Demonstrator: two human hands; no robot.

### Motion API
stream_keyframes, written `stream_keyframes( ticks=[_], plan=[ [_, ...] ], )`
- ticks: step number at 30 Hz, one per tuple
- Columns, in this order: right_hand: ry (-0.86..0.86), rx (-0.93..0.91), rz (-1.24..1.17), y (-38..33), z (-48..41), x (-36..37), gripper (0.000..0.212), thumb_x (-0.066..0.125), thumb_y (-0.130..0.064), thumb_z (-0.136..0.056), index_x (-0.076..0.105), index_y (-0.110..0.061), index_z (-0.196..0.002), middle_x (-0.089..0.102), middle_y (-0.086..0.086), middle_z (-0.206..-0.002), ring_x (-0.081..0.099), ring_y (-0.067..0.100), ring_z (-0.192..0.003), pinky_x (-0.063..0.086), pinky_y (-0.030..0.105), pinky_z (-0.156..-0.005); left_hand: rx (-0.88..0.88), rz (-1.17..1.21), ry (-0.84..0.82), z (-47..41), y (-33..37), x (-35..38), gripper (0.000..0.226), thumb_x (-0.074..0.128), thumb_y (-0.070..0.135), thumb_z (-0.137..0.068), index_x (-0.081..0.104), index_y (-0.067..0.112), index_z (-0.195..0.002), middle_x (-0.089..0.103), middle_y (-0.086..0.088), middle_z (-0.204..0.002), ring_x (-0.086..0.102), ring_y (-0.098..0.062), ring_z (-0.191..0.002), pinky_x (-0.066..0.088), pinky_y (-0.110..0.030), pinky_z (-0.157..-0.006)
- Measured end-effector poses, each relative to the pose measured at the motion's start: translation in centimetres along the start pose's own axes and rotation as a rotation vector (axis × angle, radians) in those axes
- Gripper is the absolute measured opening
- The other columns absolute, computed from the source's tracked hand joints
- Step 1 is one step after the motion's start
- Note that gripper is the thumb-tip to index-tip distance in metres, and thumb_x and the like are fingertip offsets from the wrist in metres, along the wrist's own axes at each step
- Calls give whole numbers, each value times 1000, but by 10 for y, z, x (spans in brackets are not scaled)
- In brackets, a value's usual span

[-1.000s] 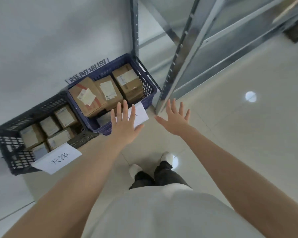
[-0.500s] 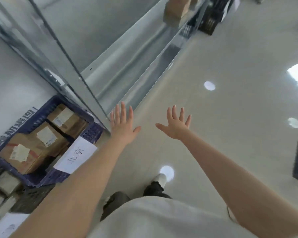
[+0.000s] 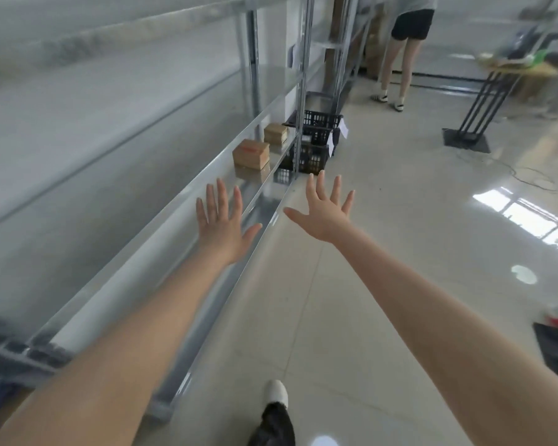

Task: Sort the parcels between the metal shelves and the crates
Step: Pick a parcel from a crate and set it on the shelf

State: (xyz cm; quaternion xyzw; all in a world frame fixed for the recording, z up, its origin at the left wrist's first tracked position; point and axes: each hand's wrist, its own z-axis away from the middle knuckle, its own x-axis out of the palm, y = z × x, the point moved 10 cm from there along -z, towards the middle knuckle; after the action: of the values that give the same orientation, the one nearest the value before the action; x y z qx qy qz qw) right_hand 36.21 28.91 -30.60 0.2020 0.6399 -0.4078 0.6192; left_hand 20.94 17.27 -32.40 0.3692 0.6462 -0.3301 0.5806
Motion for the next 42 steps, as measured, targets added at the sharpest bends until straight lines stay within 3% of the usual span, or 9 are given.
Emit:
stream_keyframes(
  ticks=[10,19,26,33,37,42],
  plan=[
    [-10,36,95,84,-172,-38,93,27,-73,-94,-16,-21,-158,-19,2,-166,-26,34,-149,-19,63,-114,-8,53,-68,-198,62,52,88,25,65,-97,-19,14,-154,-34,-17,-156,-29,-34,-146,-18,-51,-116],
    [-70,112,125,217,-302,-47,92,28,-71,-95,-18,-21,-157,-23,1,-165,-28,34,-148,-18,62,-116,44,57,-135,-351,153,99,89,17,68,-96,-26,13,-151,-36,-18,-155,-30,-35,-145,-16,-55,-117],
    [-179,93,87,308,-420,-45,93,31,-71,-94,-17,-23,-157,-27,2,-164,-29,37,-147,-16,62,-116,-110,20,-234,-464,175,140,92,18,71,-94,-27,14,-151,-37,-15,-155,-31,-32,-145,-17,-53,-118],
    [-213,-134,109,279,-578,-54,93,35,-70,-95,-14,-23,-158,-24,1,-164,-28,34,-148,-17,61,-116,-260,110,-174,-533,171,182,92,33,66,-95,-13,13,-155,-20,-16,-162,-18,-34,-150,-16,-49,-117],
    [-252,-248,139,247,-667,-29,94,33,-72,-94,-15,-23,-158,-24,1,-164,-28,33,-148,-18,59,-114,-369,115,-220,-589,146,225,95,34,68,-93,-11,13,-156,-20,-15,-162,-19,-33,-150,-16,-48,-118],
    [-336,-260,172,237,-753,8,94,32,-72,-94,-16,-23,-158,-26,0,-164,-27,33,-148,-18,61,-115,-444,149,-305,-666,121,269,95,32,68,-94,-14,11,-156,-24,-14,-161,-21,-32,-149,-13,-50,-120]
  ],
)
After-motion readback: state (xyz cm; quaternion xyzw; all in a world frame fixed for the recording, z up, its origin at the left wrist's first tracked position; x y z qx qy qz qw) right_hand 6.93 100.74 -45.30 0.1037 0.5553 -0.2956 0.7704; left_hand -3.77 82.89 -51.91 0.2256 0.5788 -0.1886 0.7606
